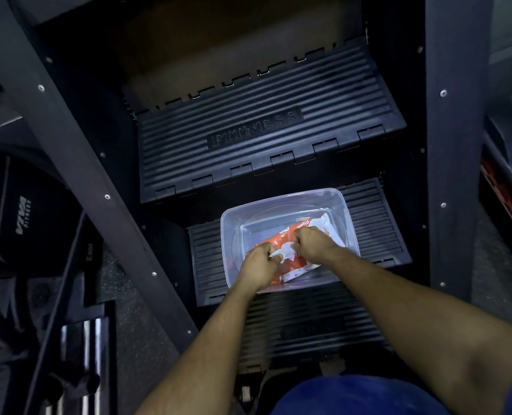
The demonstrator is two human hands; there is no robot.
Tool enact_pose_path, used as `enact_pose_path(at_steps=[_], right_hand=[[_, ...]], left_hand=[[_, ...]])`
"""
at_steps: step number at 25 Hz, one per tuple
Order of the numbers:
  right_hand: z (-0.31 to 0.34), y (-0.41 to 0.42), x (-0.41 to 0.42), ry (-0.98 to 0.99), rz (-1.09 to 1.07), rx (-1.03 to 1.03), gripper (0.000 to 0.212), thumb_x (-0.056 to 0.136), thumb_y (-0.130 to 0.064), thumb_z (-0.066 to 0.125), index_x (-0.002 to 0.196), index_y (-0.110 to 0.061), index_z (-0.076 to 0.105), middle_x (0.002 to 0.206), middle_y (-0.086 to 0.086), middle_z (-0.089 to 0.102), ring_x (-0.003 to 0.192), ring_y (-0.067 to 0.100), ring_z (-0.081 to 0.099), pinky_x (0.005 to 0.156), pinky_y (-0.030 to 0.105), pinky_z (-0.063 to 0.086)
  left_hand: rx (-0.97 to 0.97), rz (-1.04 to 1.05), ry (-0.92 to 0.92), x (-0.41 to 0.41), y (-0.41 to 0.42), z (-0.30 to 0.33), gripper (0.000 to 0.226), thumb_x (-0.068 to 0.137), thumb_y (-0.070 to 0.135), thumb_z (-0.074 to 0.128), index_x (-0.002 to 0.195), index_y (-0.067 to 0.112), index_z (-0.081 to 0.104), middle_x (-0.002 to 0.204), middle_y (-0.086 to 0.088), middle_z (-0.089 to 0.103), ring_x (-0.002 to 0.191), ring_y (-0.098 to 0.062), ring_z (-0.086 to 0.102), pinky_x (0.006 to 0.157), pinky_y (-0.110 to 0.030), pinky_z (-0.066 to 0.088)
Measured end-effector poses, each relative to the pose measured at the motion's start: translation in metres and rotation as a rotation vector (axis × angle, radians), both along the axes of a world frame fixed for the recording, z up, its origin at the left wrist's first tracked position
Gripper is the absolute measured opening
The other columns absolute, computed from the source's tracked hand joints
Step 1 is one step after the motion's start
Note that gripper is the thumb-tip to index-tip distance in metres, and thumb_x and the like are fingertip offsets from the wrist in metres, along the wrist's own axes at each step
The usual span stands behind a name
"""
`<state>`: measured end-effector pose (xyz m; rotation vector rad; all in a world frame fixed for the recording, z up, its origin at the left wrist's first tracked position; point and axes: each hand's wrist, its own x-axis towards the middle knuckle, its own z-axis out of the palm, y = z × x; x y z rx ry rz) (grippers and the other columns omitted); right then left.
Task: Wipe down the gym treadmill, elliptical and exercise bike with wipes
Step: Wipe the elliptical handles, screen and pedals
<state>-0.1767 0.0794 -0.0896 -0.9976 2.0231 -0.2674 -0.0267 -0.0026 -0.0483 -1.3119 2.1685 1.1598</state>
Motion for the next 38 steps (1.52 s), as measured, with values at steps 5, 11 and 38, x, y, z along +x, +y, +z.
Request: enact_pose_path(at_steps=[5, 11, 38], right_hand=[[-0.002, -0.004, 0.011, 0.056, 0.012, -0.016, 0.021, 0.096, -0.016, 0.057, 0.116, -0.009, 0.055, 0.119, 0.014, 0.061, 0.115, 0.031, 0.055, 0.088, 0.036, 0.044], [-0.005, 0.009, 0.004, -0.144, -0.042, -0.051, 0.027, 0.082, -0.012, 0.075, 0.107, -0.016, 0.07, 0.105, -0.001, 0.054, 0.099, 0.016, 0.053, 0.08, 0.026, 0.045], [0.002, 0.007, 0.007, -0.126, -0.228, -0.089, 0.03, 0.083, -0.021, 0.078, 0.088, -0.018, 0.048, 0.097, 0.006, 0.061, 0.091, 0.024, 0.058, 0.069, 0.028, 0.037]], left_hand=[[0.034, 0.004, 0.033, 0.005, 0.0, 0.003, 0.015, 0.097, 0.028, 0.061, 0.092, 0.014, 0.066, 0.093, -0.003, 0.071, 0.082, -0.022, 0.066, 0.072, -0.033, 0.052], [-0.042, 0.01, -0.003, 0.004, 0.002, -0.002, 0.02, 0.097, 0.027, 0.062, 0.082, 0.015, 0.063, 0.076, 0.002, 0.063, 0.069, -0.019, 0.057, 0.057, -0.027, 0.039], [-0.026, 0.087, 0.149, 0.003, 0.0, -0.011, 0.023, 0.087, 0.007, 0.073, 0.079, 0.028, 0.066, 0.084, 0.003, 0.072, 0.074, -0.011, 0.068, 0.076, -0.039, 0.061]])
